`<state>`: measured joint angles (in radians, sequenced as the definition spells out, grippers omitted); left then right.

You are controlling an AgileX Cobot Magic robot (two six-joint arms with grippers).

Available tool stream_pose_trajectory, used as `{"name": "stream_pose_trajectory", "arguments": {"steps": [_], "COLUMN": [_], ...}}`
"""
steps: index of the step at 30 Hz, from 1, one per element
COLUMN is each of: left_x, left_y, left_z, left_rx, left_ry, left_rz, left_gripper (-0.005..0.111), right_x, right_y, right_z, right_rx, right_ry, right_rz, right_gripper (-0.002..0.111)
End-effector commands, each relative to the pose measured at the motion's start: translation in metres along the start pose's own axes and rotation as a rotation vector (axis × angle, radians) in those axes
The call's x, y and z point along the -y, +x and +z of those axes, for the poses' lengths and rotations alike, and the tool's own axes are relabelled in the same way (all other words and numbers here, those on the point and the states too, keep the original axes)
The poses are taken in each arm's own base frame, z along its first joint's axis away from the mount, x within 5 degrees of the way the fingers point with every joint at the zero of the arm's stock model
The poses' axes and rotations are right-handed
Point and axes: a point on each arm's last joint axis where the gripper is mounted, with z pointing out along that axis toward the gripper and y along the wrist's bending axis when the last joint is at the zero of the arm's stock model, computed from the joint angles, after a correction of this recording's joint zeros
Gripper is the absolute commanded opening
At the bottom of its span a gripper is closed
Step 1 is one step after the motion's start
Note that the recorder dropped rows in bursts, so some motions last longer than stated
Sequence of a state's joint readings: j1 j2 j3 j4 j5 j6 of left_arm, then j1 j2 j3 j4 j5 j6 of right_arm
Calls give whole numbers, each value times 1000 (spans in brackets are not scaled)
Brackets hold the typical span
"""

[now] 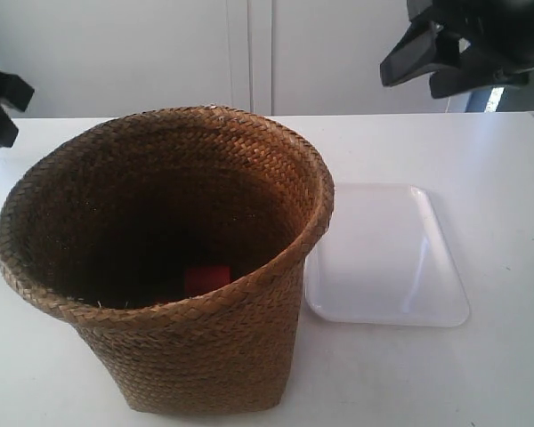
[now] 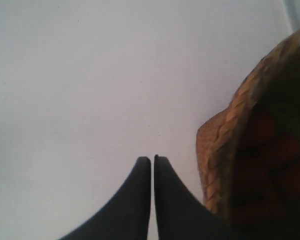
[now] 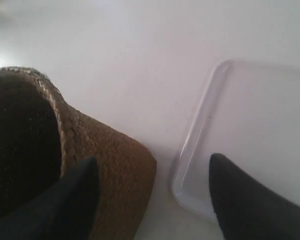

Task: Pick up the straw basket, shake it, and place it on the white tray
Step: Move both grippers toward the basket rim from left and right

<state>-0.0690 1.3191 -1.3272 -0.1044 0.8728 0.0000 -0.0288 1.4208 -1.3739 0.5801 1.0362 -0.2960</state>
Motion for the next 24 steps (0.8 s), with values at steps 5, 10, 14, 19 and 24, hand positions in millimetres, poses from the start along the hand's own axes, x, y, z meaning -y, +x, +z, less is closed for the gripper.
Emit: {"name": "stream_pose_trajectory", "arguments": {"steps": [5, 10, 14, 19, 24], "left_x": [9, 10, 14, 13, 12], "left_y": [-10, -6, -5, -1, 1], "left_z": [-16, -16, -12, 4, 13], "left_rx": [47, 13, -23, -148, -219], "left_ry": [79, 86, 141, 168, 178], "left_rz": [59, 53, 22, 3, -13], "left_gripper": [43, 46, 46, 56, 69], "right_x": [-1, -1, -5, -7, -13], "right_y": [-8, -7, -6, -3, 1], "right_z": [10, 10, 10, 10, 11], "right_rx": [29, 24, 7, -33, -70], "right_ry": [-69, -77, -122, -144, -177], "right_rz": [63, 75, 99, 101, 97], "right_gripper": [63, 63, 64, 74, 76]}}
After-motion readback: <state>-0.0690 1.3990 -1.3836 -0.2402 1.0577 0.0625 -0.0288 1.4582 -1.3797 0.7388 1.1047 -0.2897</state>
